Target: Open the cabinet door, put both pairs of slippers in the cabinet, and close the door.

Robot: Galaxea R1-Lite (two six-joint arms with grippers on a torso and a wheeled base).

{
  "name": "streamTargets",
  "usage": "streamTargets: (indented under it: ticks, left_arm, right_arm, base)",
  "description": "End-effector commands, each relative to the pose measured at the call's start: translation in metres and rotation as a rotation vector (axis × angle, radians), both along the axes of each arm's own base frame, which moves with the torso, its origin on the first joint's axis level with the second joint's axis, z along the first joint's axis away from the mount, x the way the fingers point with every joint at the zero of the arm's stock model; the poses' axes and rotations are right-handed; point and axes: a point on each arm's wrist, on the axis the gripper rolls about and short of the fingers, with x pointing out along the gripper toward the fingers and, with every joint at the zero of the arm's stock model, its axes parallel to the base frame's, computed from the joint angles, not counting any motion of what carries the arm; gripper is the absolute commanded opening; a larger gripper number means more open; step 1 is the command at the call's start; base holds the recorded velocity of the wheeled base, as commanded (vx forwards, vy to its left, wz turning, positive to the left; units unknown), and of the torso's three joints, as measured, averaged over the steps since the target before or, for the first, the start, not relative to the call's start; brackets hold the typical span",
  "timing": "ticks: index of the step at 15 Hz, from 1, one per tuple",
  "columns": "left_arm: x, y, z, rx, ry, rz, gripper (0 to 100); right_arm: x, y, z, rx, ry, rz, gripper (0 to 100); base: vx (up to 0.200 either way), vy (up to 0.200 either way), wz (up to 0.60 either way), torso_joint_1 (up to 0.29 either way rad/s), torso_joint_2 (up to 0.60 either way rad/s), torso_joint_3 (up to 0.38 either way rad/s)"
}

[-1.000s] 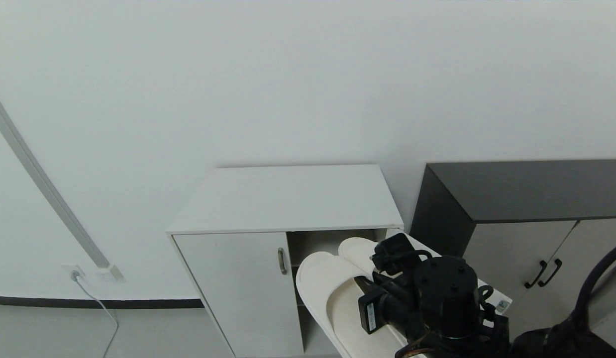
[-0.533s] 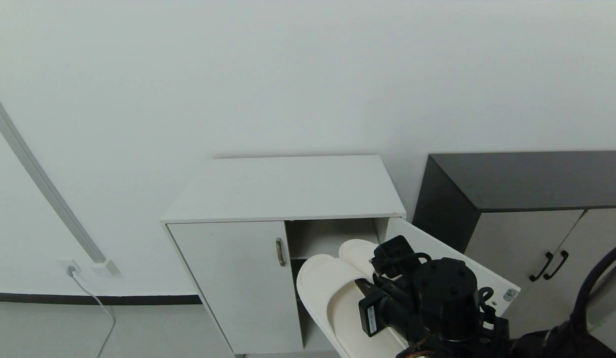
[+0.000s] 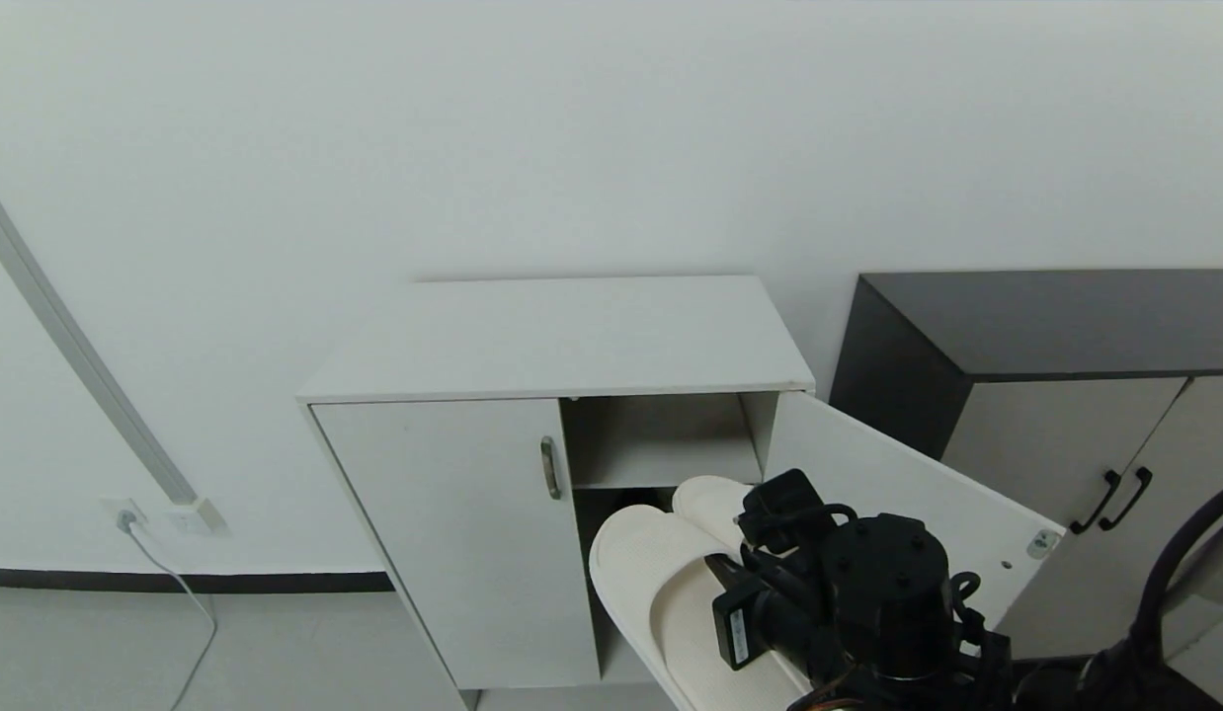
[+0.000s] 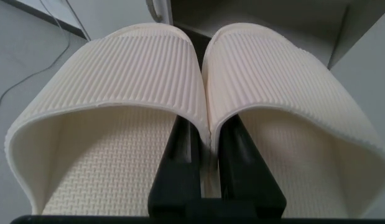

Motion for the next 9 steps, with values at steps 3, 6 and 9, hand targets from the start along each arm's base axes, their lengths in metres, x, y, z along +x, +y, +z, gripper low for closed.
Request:
streamTargets:
  ticks: [3,6,9]
  left_arm:
    - [0.0001,0.0000,0.0000,0.000,0.001,0.000,0]
    - [0.0001,0.0000,0.0000,0.000,0.001,0.000,0]
    - [0.0001,0.0000,0.0000,0.000,0.001,-0.001,0]
  right_arm:
    - [0.0000,0.0007,-0.0019,-0.006,0.003,0.002,0]
    - [-0.0005,0.0009,-0.0026,-0.008,0.004,0.003,0]
    - [-0.0008,0.0013,-0.0031,-0.008,0.006,0.005,0]
  base:
    - [0.000,0.000,0.00,-0.230,0.55,0.318]
    - [0.000,0.000,0.00,-0.215,0.53,0.318]
    - [0.000,0.000,0.00,-0.194,0.51,0.323]
